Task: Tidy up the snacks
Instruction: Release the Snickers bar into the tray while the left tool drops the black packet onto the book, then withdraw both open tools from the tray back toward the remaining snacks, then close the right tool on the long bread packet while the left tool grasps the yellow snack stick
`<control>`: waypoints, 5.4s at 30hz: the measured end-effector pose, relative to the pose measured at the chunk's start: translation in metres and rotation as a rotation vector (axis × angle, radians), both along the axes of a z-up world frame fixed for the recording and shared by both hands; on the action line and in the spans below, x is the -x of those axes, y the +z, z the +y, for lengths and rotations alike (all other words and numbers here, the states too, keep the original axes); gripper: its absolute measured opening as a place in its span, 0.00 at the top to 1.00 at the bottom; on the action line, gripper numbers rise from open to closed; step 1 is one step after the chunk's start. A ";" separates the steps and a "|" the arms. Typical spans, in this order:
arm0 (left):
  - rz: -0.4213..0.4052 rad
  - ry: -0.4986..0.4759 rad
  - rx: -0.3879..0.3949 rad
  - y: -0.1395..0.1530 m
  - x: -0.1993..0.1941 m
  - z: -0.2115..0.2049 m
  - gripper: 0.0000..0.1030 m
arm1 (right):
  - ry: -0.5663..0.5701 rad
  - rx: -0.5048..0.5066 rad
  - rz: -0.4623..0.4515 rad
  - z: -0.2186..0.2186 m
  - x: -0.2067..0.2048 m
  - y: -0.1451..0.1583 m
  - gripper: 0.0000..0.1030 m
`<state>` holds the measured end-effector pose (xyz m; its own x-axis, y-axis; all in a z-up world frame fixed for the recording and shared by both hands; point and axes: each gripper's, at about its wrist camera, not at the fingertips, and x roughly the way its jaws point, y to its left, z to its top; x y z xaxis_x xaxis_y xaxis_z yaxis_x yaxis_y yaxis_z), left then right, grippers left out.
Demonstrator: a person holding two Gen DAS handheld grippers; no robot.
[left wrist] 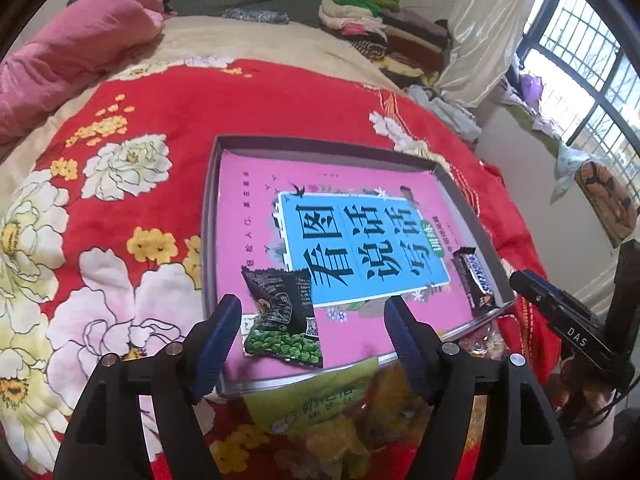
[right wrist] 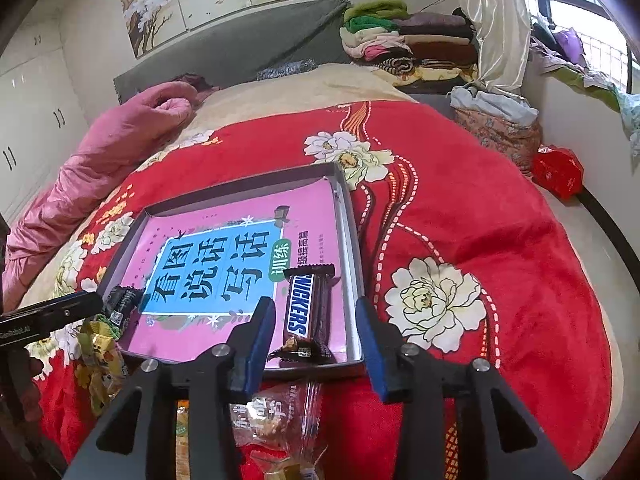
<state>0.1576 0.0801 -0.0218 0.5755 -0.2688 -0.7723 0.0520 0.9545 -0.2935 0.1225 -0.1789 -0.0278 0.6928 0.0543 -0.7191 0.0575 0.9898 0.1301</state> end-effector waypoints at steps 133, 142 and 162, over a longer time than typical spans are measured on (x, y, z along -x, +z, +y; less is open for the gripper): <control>0.051 -0.050 -0.103 0.003 0.102 -0.046 0.24 | 0.325 0.086 0.099 0.084 0.093 -0.041 0.30; 0.029 -0.064 -0.118 0.005 0.084 -0.048 0.26 | 0.341 0.090 0.091 0.089 0.086 -0.046 0.41; 0.088 -0.072 -0.081 -0.012 0.052 -0.053 0.59 | 0.367 0.058 0.088 0.085 0.071 -0.058 0.52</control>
<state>0.1058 0.0268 -0.0342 0.4864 -0.2413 -0.8397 0.0987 0.9701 -0.2217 0.0516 -0.0937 -0.0855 0.5701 0.2446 -0.7843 -0.2935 0.9523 0.0837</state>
